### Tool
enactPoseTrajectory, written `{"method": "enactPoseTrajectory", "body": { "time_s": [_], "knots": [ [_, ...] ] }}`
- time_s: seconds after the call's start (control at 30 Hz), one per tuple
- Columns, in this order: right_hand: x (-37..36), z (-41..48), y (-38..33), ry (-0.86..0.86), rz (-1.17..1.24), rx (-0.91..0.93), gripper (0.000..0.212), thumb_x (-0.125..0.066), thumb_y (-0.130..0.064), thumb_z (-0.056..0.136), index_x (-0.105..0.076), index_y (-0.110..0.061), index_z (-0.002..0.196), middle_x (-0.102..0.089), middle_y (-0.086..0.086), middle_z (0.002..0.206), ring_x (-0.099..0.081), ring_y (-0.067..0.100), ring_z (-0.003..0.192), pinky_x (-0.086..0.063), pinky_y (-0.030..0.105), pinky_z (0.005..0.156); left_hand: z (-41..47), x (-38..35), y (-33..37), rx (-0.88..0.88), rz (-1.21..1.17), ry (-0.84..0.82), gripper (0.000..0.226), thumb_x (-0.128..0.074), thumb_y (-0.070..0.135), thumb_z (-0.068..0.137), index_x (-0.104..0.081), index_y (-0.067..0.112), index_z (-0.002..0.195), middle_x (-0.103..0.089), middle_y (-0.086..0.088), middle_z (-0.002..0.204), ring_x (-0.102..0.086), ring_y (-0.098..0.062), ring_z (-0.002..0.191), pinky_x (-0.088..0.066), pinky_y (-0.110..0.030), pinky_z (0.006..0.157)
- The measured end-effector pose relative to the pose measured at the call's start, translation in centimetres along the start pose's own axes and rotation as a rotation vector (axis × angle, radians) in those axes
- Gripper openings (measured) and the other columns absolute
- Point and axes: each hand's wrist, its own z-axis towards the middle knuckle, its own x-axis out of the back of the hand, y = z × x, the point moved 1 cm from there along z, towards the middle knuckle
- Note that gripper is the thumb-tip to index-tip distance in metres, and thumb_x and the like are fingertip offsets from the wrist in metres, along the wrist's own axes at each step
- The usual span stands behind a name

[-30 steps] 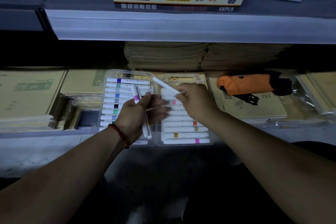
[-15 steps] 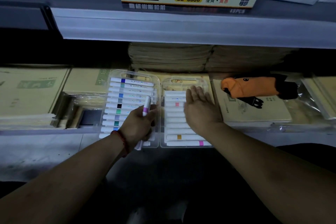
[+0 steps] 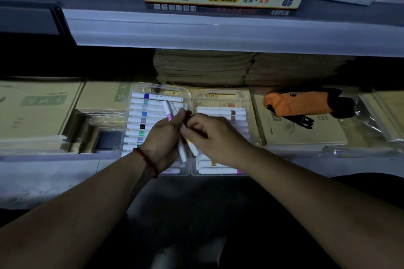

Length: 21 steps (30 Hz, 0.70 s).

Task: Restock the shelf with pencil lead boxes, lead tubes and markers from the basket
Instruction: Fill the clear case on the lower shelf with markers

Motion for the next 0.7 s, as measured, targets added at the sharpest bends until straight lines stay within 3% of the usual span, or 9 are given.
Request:
{"method": "enactPoseTrajectory", "body": {
  "time_s": [0.07,0.13,0.23,0.33,0.4,0.43,0.47,0.6,0.7],
  "knots": [
    [-0.8,-0.2,-0.4,-0.02,0.14,-0.02,0.016,-0.068,-0.026,0.094,-0.059,-0.016,0.103,-0.068,0.004,0.079,-0.067,0.021,0.075,-0.054,0.043,0.069,-0.1,-0.1,-0.2,0.037,0.038,-0.022,0.051,-0.043,0.032,0.106,-0.053,-0.008,0.134,-0.062,-0.029,0.128,-0.063,-0.035,0.12,-0.049,-0.048,0.103],
    [-1.0,0.0,-0.1,-0.002,0.244,-0.082,0.017,-0.072,-0.015,0.091,-0.062,-0.012,0.105,-0.07,0.008,0.081,-0.07,0.022,0.076,-0.057,0.041,0.071,-0.1,-0.1,-0.3,0.043,0.045,-0.021,0.048,-0.044,0.033,0.105,-0.055,-0.006,0.133,-0.066,-0.027,0.123,-0.065,-0.035,0.113,-0.051,-0.047,0.097],
    [-0.2,0.9,1.2,0.008,0.38,-0.179,0.014,-0.069,-0.006,0.091,-0.068,-0.008,0.106,-0.072,0.012,0.083,-0.073,0.029,0.075,-0.062,0.047,0.073,0.2,0.1,-0.4,0.045,-0.017,-0.018,0.038,-0.047,0.03,0.105,-0.059,-0.003,0.12,-0.067,-0.025,0.12,-0.066,-0.032,0.108,-0.053,-0.046,0.094],
    [2.1,1.7,3.3,0.153,-0.081,-0.119,0.015,-0.062,-0.016,0.097,-0.069,-0.016,0.11,-0.071,0.004,0.088,-0.067,0.02,0.075,-0.052,0.034,0.063,0.4,0.4,-0.4,-0.009,0.075,0.061,0.034,-0.044,0.025,0.107,-0.063,-0.003,0.111,-0.073,-0.021,0.113,-0.069,-0.032,0.108,-0.054,-0.046,0.098],
    [3.8,1.8,4.6,0.231,-0.408,-0.092,0.025,-0.058,-0.014,0.098,-0.068,-0.018,0.12,-0.073,0.006,0.1,-0.067,0.025,0.089,-0.05,0.032,0.071,0.1,0.8,-0.5,-0.069,0.207,0.106,0.032,-0.045,0.022,0.107,-0.062,-0.004,0.106,-0.076,-0.014,0.09,-0.07,-0.032,0.076,-0.061,-0.037,0.068],
    [4.3,2.0,5.3,0.25,-0.517,-0.084,0.029,-0.058,-0.01,0.097,-0.069,-0.018,0.123,-0.074,0.007,0.106,-0.066,0.028,0.098,-0.051,0.034,0.08,0.0,1.2,-0.5,-0.107,0.31,0.135,0.027,-0.048,0.021,0.106,-0.063,-0.002,0.104,-0.071,-0.009,0.076,-0.061,-0.027,0.06,-0.054,-0.03,0.051],
    [4.6,2.1,5.8,0.26,-0.594,-0.074,0.033,-0.057,-0.006,0.095,-0.07,-0.018,0.123,-0.074,0.007,0.11,-0.066,0.029,0.104,-0.049,0.034,0.088,0.0,1.7,-0.5,-0.146,0.415,0.156,0.022,-0.052,0.02,0.105,-0.063,0.002,0.103,-0.064,-0.006,0.07,-0.053,-0.023,0.056,-0.048,-0.027,0.045],
    [4.4,3.0,7.2,0.211,-0.718,-0.096,0.05,-0.051,0.003,0.089,-0.067,-0.019,0.131,-0.071,0.008,0.122,-0.061,0.031,0.117,-0.044,0.035,0.102,0.4,2.9,-0.6,-0.279,0.907,0.117,0.016,-0.058,0.024,0.096,-0.057,0.015,0.11,-0.07,-0.01,0.089,-0.068,-0.028,0.077,-0.057,-0.04,0.067],
    [4.4,3.3,7.1,0.182,-0.766,-0.134,0.058,-0.047,0.007,0.09,-0.059,-0.018,0.14,-0.064,0.009,0.136,-0.054,0.03,0.13,-0.032,0.035,0.115,0.4,3.3,-1.0,-0.41,1.258,0.095,0.007,-0.05,0.019,0.098,-0.052,0.013,0.101,-0.061,-0.011,0.091,-0.059,-0.026,0.08,-0.039,-0.032,0.063]
  ]
}}
